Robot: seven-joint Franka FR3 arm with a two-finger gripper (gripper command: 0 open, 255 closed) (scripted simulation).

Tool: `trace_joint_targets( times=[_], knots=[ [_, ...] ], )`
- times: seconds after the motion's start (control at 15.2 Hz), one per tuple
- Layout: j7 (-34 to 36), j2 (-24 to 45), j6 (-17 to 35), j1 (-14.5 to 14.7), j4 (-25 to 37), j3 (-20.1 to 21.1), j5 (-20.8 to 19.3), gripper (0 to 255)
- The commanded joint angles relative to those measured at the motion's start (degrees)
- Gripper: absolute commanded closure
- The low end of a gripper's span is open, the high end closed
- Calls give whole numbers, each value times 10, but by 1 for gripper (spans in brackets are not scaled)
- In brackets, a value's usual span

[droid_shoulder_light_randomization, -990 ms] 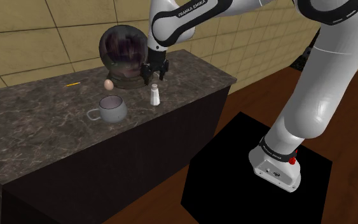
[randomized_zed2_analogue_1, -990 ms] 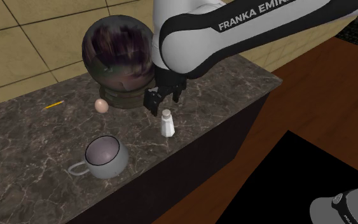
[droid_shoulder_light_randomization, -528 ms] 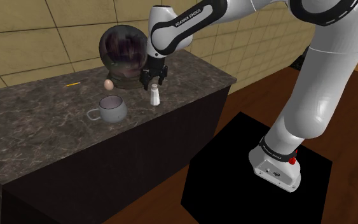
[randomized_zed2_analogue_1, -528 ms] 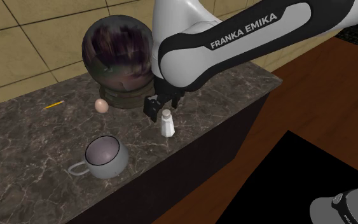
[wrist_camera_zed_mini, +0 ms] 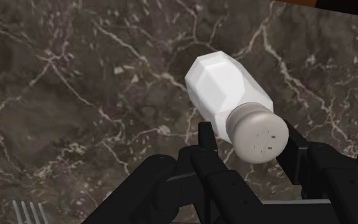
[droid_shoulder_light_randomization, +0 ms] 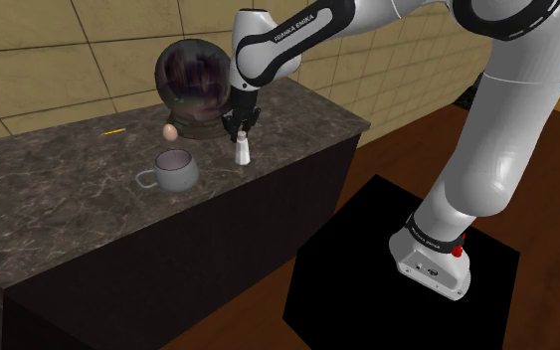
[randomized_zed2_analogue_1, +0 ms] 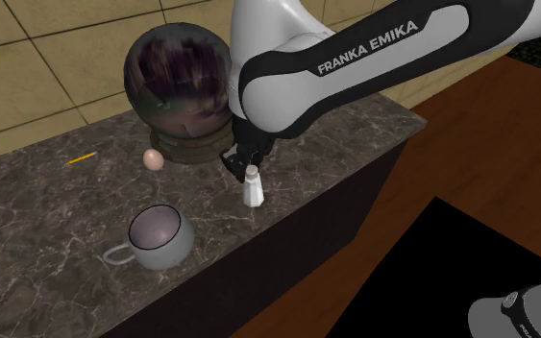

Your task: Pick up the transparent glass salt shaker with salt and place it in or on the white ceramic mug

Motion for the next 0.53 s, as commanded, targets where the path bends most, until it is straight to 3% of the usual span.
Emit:
trace_joint_targets(
  times=[0.0, 0.46],
  knots=[
    [0, 0, 0, 0, 0, 0, 0, 255],
    [0, -4, -7, 0, 3, 0, 0, 255]
  ],
)
